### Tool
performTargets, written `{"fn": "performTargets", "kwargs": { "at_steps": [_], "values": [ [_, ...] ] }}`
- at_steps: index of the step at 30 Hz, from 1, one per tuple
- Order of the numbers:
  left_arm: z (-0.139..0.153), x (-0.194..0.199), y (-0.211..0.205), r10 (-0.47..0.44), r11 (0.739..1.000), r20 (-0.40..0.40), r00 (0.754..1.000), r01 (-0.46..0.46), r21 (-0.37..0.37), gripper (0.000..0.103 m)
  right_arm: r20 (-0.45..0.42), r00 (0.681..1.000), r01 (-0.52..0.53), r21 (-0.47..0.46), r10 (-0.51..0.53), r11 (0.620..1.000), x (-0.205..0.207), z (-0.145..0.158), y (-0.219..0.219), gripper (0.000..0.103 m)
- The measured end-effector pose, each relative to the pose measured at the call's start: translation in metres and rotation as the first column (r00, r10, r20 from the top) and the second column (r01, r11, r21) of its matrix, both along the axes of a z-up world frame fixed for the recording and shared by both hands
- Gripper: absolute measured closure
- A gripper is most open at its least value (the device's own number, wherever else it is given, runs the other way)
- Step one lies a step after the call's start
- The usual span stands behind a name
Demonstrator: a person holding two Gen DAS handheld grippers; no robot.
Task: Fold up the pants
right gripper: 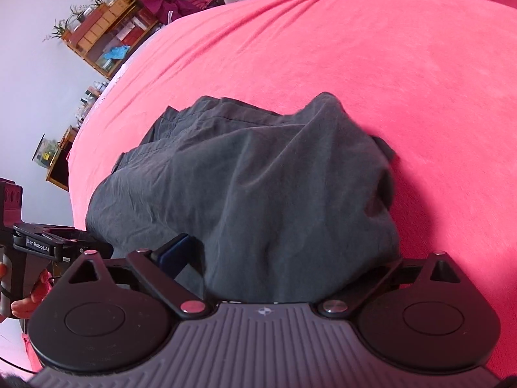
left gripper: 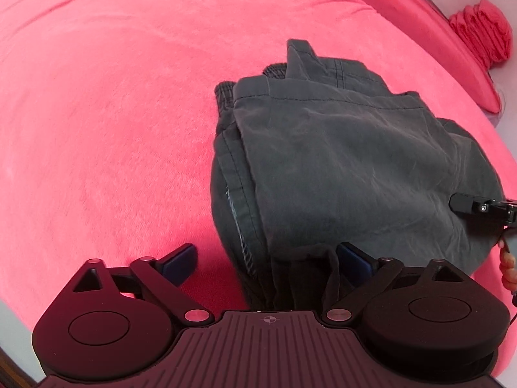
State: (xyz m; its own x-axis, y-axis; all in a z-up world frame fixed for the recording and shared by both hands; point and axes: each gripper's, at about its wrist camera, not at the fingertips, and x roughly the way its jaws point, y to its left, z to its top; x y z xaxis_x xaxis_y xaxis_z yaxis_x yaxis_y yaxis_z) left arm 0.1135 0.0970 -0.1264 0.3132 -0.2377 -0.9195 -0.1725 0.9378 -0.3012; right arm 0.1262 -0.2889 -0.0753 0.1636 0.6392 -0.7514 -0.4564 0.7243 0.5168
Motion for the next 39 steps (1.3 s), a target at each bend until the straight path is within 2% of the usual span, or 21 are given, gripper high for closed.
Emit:
{"fn": "performTargets", "kwargs": {
  "at_steps": [2,4,5,7,10,13,18,22,26,30,33,35,37,39],
  "values": [
    [0.0,0.003,-0.004,-0.004,1.0,0.016,1.0,0.004,0.017,0.0,0.003,1.0,-0.014,0.012,0.014,1.0,0.0,0.001,0.004,0.012],
    [0.004,0.005,-0.007,-0.015,0.999,0.039,0.999,0.013,0.034,0.0,-0.009,0.999,-0.033,0.016,0.033,0.999,0.0,0.001,0.009,0.035],
    [0.006,0.006,-0.009,-0.02,0.999,0.046,0.999,0.018,0.04,0.0,-0.019,0.999,-0.044,0.016,0.045,0.999,0.0,0.001,0.011,0.04],
    [0.011,0.009,-0.011,-0.038,0.999,0.059,0.998,0.037,0.005,0.0,-0.038,0.997,-0.07,0.024,0.071,0.997,-0.002,0.0,0.017,0.066],
    [0.018,0.014,-0.015,-0.061,0.998,0.069,0.996,0.06,0.024,0.004,-0.037,0.996,-0.075,0.033,0.076,0.997,-0.005,0.005,0.02,0.081],
    [0.032,0.017,-0.014,-0.08,0.997,0.09,0.993,0.078,0.021,0.015,-0.014,0.998,-0.058,0.06,0.058,0.997,-0.007,0.018,0.014,0.084],
    [0.076,0.03,-0.011,-0.13,0.991,0.176,0.976,0.129,0.02,0.016,0.04,0.999,-0.019,0.129,0.014,0.991,-0.003,0.05,0.001,0.086],
    [0.115,0.053,-0.012,-0.174,0.984,0.255,0.951,0.175,0.02,0.016,0.093,0.995,0.015,0.172,-0.031,0.985,0.006,0.083,-0.009,0.087],
    [0.155,0.085,-0.021,-0.234,0.971,0.336,0.912,0.238,0.032,0.016,0.184,0.978,0.055,0.201,-0.093,0.978,0.017,0.122,-0.023,0.087],
    [0.193,0.122,-0.04,-0.306,0.949,0.425,0.852,0.309,0.064,0.016,0.276,0.946,0.113,0.211,-0.17,0.971,0.036,0.162,-0.042,0.087],
    [0.202,0.158,-0.063,-0.353,0.929,0.479,0.804,0.361,0.08,0.016,0.334,0.917,0.158,0.196,-0.217,0.968,0.052,0.177,-0.058,0.087],
    [0.198,0.178,-0.079,-0.376,0.918,0.496,0.783,0.389,0.082,0.016,0.34,0.904,0.203,0.191,-0.259,0.96,0.064,0.176,-0.069,0.087],
    [0.183,0.198,-0.093,-0.398,0.905,0.505,0.766,0.417,0.081,0.017,0.358,0.889,0.241,0.162,-0.284,0.957,0.075,0.164,-0.078,0.086],
    [0.159,0.213,-0.104,-0.419,0.893,0.503,0.756,0.445,0.075,0.017,0.359,0.881,0.281,0.126,-0.308,0.951,0.084,0.14,-0.083,0.085]
  ]
}}
